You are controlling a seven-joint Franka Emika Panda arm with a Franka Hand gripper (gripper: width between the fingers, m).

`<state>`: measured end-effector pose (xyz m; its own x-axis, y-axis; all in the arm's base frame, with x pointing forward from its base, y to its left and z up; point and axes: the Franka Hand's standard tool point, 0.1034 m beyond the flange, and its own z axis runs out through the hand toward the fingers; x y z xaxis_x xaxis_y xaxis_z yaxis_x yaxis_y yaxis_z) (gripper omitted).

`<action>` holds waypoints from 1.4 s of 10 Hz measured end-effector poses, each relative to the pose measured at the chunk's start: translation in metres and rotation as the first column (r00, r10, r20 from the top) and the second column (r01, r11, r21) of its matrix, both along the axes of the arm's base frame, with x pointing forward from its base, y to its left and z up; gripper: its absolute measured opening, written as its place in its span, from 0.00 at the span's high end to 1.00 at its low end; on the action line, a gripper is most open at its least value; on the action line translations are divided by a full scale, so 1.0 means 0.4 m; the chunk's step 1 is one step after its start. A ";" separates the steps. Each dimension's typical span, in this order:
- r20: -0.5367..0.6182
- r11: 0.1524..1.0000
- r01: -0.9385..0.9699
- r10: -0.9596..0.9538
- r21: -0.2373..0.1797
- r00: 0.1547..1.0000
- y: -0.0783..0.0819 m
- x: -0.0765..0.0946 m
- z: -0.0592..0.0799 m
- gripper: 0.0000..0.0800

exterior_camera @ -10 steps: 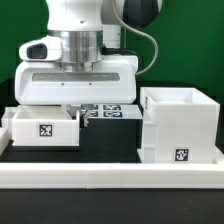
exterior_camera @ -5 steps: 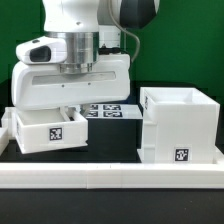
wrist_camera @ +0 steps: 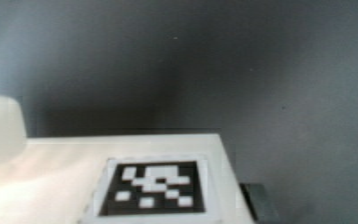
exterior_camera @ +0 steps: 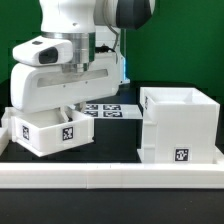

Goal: Assemble drawer

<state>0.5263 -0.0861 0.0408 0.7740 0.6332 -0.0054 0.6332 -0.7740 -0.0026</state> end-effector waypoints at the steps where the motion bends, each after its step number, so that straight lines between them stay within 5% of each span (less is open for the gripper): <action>1: -0.001 0.995 -0.099 0.099 -0.004 0.995 -0.001 0.000 0.000 0.95; 4: -0.044 0.896 -0.443 0.442 -0.017 0.896 0.015 -0.003 -0.005 0.95; 7: -0.053 0.813 -0.582 0.581 -0.016 0.812 0.001 -0.005 -0.007 0.95; 12: -0.060 0.754 -0.656 0.656 0.011 0.753 0.068 -0.007 -0.039 0.95; 14: -0.062 0.763 -0.646 0.646 0.010 0.761 0.058 -0.010 -0.040 0.95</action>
Offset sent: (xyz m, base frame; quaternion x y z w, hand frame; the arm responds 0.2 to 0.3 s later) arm 0.0071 0.0181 -0.0050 0.0580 -0.0445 -0.2798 0.9573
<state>0.5223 -0.0631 0.0247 0.1796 0.9826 -0.0472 0.9820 -0.1819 -0.0500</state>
